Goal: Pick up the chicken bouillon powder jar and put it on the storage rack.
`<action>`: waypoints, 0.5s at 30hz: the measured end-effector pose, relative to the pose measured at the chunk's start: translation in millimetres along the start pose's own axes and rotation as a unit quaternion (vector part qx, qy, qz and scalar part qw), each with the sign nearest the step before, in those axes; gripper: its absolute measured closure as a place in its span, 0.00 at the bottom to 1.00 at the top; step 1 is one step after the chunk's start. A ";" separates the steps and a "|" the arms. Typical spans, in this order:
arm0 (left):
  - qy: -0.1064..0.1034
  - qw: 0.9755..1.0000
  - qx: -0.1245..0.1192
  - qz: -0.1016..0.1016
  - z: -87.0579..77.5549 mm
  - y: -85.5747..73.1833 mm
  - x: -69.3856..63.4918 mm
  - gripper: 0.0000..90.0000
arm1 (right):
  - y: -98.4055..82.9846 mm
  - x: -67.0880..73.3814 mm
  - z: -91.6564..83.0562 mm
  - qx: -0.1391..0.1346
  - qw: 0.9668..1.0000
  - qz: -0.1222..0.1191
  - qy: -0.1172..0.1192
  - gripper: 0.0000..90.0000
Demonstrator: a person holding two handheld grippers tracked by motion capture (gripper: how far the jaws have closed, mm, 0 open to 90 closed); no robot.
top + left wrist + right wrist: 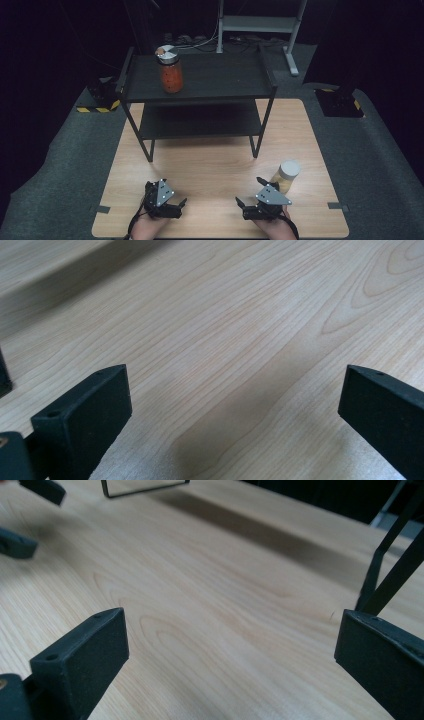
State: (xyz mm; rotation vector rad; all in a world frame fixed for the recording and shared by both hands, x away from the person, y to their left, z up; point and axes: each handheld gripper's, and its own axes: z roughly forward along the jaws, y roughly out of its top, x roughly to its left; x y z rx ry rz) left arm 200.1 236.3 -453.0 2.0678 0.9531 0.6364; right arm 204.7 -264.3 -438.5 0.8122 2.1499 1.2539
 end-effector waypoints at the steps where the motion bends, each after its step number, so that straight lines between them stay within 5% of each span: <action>1: -0.001 1.000 0.001 0.001 0.0 0.3 -0.1 0.01 | 0.7 0.3 -3.2 -0.006 1.000 0.002 -0.002 0.00; 15: -0.007 1.000 0.001 -0.005 0.2 0.5 2.7 0.01 | 8.2 -2.6 -33.7 -0.075 0.997 0.014 -0.020 0.00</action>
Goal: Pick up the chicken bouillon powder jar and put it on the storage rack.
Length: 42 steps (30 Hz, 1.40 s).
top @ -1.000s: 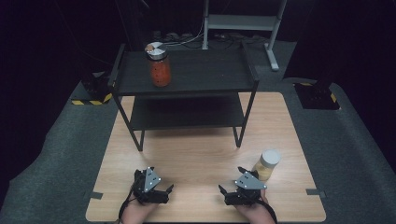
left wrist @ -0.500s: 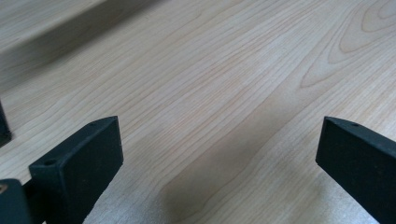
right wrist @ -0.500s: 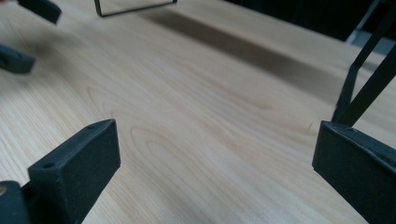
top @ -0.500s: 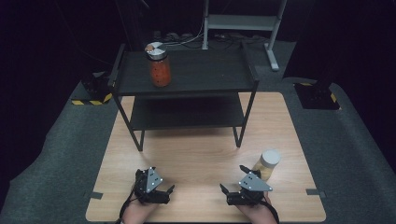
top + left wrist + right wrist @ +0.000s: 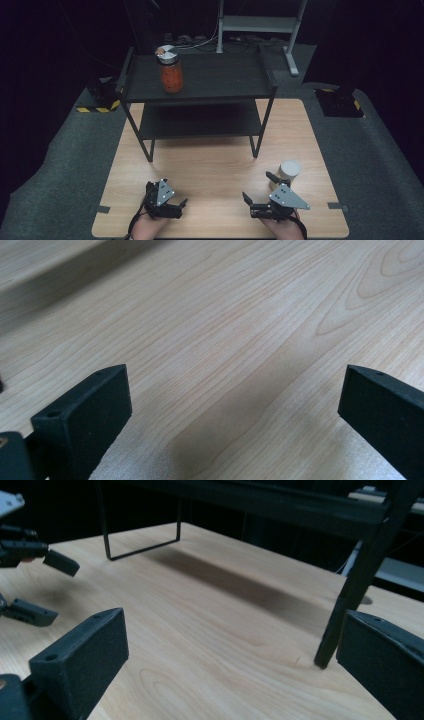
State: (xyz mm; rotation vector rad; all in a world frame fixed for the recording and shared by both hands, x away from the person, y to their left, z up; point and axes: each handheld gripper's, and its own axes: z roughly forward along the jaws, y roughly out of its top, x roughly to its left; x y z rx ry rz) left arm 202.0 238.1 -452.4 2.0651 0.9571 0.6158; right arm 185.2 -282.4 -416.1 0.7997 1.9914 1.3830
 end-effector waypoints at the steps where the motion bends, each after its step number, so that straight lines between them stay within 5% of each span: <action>1: 0.000 1.000 0.000 0.000 0.0 0.0 0.1 0.01 | 0.2 -0.1 -1.3 -0.002 1.000 -0.001 -0.003 0.00; 15: -0.004 1.000 -0.001 -0.003 0.1 -0.4 1.6 0.01 | 3.0 -10.9 -22.3 -0.030 0.998 0.004 -0.056 0.00; 26: -0.007 1.000 -0.002 -0.004 0.2 -0.5 3.1 0.01 | -1.7 -18.6 -30.4 -0.028 0.993 0.016 -0.113 0.00; 42: -0.010 1.000 -0.002 -0.002 0.3 -0.4 4.0 0.01 | -14.8 -32.7 -27.7 -0.007 0.989 0.055 -0.139 0.01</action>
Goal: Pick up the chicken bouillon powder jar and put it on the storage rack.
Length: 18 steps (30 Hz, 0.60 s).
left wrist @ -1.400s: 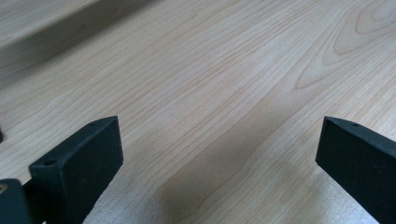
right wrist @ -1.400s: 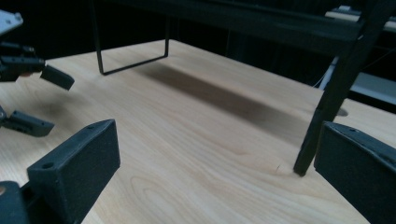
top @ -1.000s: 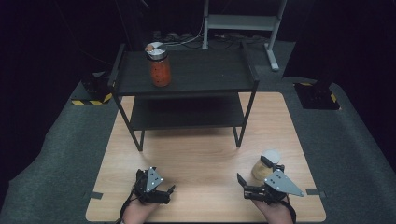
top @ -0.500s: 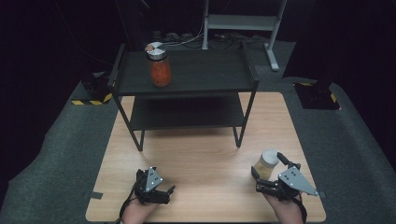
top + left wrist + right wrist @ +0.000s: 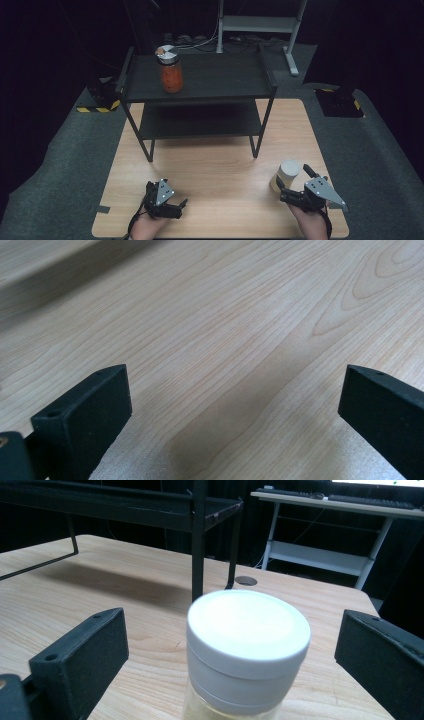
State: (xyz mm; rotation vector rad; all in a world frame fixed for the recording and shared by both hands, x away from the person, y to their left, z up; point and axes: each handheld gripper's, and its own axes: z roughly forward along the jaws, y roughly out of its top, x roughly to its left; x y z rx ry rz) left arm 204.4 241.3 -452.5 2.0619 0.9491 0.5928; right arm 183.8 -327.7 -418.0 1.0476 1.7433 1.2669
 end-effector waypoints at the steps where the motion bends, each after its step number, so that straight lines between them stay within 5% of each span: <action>1: 0.000 1.000 0.000 0.000 0.0 0.0 0.1 0.01 | -0.4 -0.5 0.3 0.001 1.000 0.003 -0.001 0.01; 18: 0.005 1.000 -0.002 -0.006 -1.2 -1.2 -0.6 0.01 | -12.7 -13.6 12.8 0.012 0.999 0.034 0.012 0.20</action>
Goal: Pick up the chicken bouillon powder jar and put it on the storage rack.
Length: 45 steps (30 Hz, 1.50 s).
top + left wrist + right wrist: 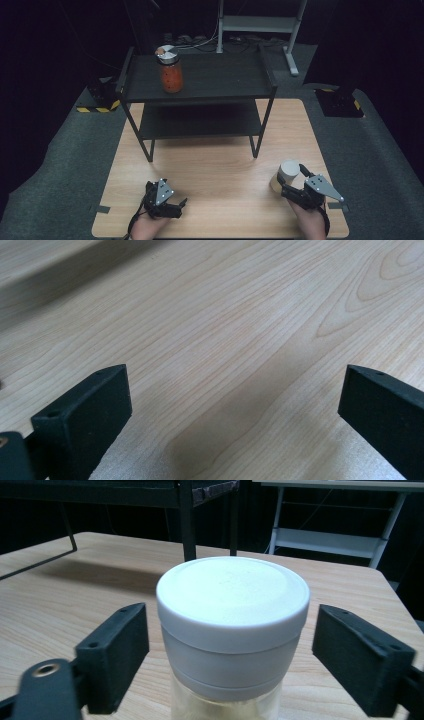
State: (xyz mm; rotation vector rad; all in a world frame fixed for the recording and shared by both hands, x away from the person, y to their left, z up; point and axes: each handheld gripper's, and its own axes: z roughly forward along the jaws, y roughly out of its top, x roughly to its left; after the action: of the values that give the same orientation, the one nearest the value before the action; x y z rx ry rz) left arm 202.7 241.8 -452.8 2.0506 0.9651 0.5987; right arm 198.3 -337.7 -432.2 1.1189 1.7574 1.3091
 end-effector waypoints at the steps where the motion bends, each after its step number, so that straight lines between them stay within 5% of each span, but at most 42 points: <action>1: 0.000 1.000 0.000 0.000 0.0 0.0 0.0 0.01 | 0.0 0.0 0.0 0.000 1.000 0.000 0.000 0.20; 19: -0.002 1.000 -0.004 0.003 -2.4 -2.6 -0.4 0.01 | -5.1 -12.8 2.7 -0.004 0.999 0.015 0.028 0.37; 33: -0.005 1.000 -0.012 0.005 -4.1 -5.6 0.6 0.01 | 4.4 -3.9 -1.2 -0.003 1.000 -0.001 0.022 0.37; 45: -0.004 1.000 -0.012 0.005 -5.3 -6.3 -0.1 0.01 | 23.3 7.4 -5.4 -0.034 0.997 -0.009 0.066 0.37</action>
State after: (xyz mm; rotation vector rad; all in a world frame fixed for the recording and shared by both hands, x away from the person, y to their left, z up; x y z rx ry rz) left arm 196.3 246.7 -454.7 2.0365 0.9396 0.6051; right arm 196.2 -330.0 -408.4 0.9972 1.7990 1.4509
